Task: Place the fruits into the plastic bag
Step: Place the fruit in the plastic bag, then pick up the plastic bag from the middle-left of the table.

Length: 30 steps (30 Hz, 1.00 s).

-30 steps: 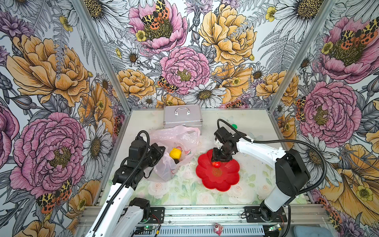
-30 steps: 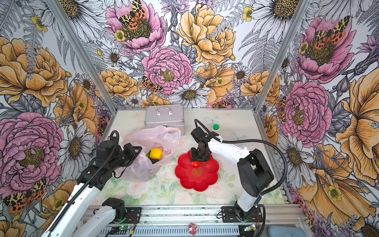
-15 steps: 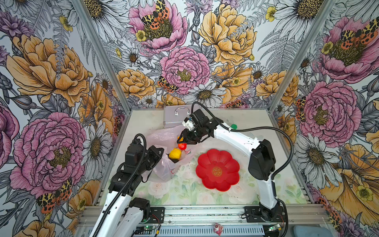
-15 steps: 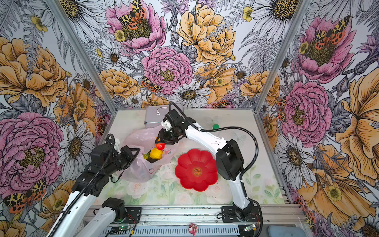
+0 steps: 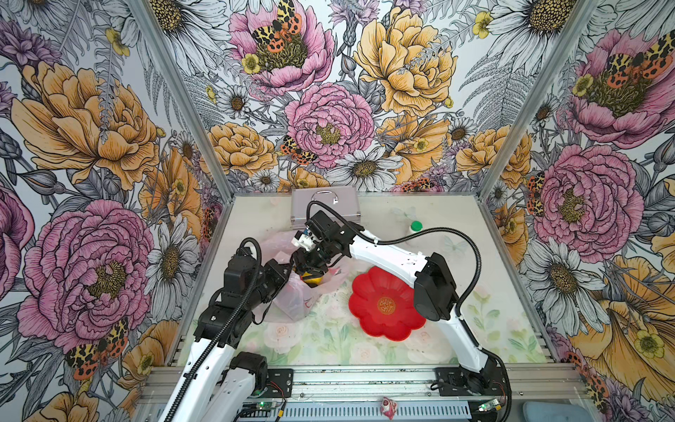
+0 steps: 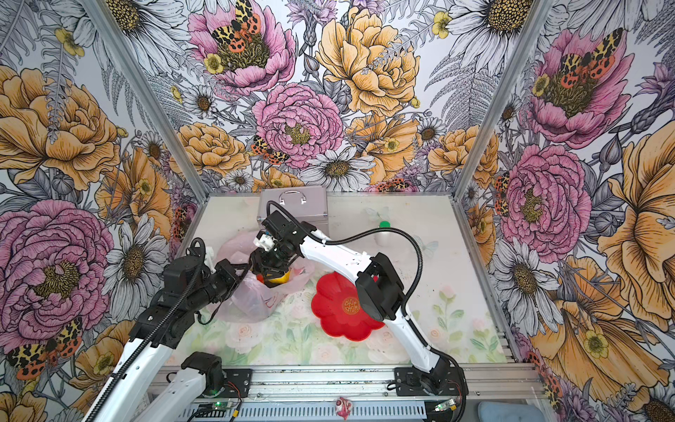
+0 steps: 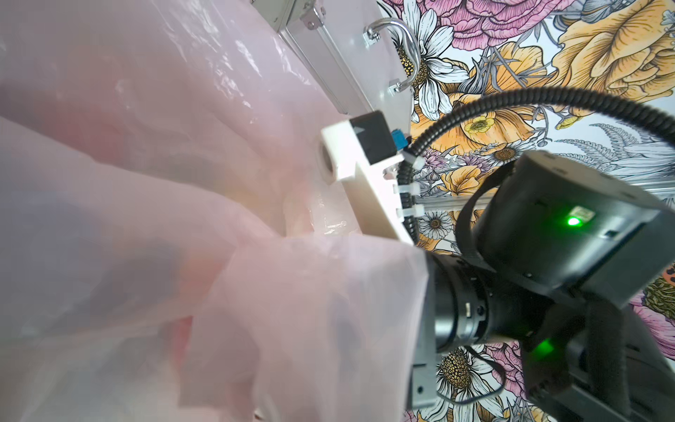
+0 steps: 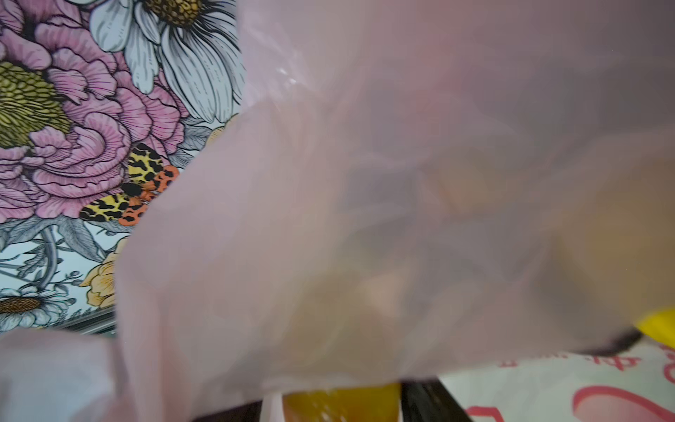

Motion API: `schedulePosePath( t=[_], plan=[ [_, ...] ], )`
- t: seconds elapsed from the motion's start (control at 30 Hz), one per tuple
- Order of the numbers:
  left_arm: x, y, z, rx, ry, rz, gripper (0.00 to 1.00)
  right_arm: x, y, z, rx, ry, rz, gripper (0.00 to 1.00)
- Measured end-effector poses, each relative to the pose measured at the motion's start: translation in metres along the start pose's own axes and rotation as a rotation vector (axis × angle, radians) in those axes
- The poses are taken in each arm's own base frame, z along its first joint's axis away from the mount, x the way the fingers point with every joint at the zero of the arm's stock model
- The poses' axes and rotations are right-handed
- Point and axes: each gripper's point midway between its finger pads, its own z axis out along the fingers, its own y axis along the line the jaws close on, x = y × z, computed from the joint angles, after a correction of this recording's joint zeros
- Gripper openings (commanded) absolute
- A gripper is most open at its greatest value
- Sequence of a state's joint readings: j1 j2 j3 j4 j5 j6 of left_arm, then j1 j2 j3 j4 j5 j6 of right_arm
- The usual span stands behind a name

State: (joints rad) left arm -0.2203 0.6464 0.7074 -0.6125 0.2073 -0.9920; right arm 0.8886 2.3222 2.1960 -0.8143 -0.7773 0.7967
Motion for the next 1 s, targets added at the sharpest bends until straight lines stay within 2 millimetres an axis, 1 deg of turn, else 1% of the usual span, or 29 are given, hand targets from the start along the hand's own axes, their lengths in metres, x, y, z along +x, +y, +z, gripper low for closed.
schedulePosePath(
  t=[0.07,0.17,0.3,0.37,0.43,0.5,0.57,0.6,0.67,0.8,0.83,0.9,0.93,1.0],
  plan=[
    [-0.005,-0.001,0.0,0.003,-0.024,0.0,0.0,-0.004,0.004,0.0,-0.014,0.0,-0.009,0.68],
    [-0.007,-0.002,0.001,0.005,-0.032,0.001,0.0,-0.005,0.003,-0.004,-0.019,0.002,-0.001,0.71],
    [-0.007,0.0,0.004,-0.009,-0.028,-0.003,0.0,-0.009,-0.004,-0.008,-0.019,-0.002,0.01,0.71],
    [-0.006,0.003,0.006,-0.022,-0.021,-0.006,0.0,-0.01,-0.011,-0.012,-0.013,-0.005,0.022,0.71],
    [-0.006,0.006,0.009,-0.036,-0.013,-0.009,0.0,-0.012,-0.019,-0.02,-0.004,-0.015,0.036,0.71],
    [-0.005,0.008,0.011,-0.047,-0.006,-0.009,0.0,-0.017,-0.026,-0.034,0.004,-0.038,0.046,0.71],
    [-0.004,0.009,0.012,-0.054,-0.002,-0.01,0.0,-0.023,-0.031,-0.054,0.013,-0.076,0.05,0.71],
    [-0.004,0.01,0.012,-0.055,-0.001,-0.01,0.0,-0.027,-0.034,-0.068,0.019,-0.105,0.046,0.71],
    [-0.004,0.009,0.013,-0.055,0.001,-0.01,0.0,-0.036,-0.034,-0.097,0.028,-0.167,0.027,0.71],
    [-0.004,0.009,0.013,-0.054,0.003,-0.011,0.0,-0.045,-0.031,-0.161,0.074,-0.313,-0.038,0.71],
    [-0.004,0.009,0.013,-0.054,0.004,-0.011,0.0,-0.047,-0.032,-0.178,0.096,-0.355,-0.057,0.71],
    [-0.004,0.009,0.013,-0.054,0.006,-0.01,0.0,-0.049,-0.037,-0.204,0.144,-0.415,-0.084,0.71],
    [-0.004,0.009,0.013,-0.052,0.006,-0.011,0.0,-0.049,-0.042,-0.214,0.173,-0.44,-0.097,0.7],
    [-0.006,0.008,0.012,-0.05,0.002,-0.013,0.0,-0.048,-0.054,-0.226,0.24,-0.463,-0.116,0.7]
  ],
)
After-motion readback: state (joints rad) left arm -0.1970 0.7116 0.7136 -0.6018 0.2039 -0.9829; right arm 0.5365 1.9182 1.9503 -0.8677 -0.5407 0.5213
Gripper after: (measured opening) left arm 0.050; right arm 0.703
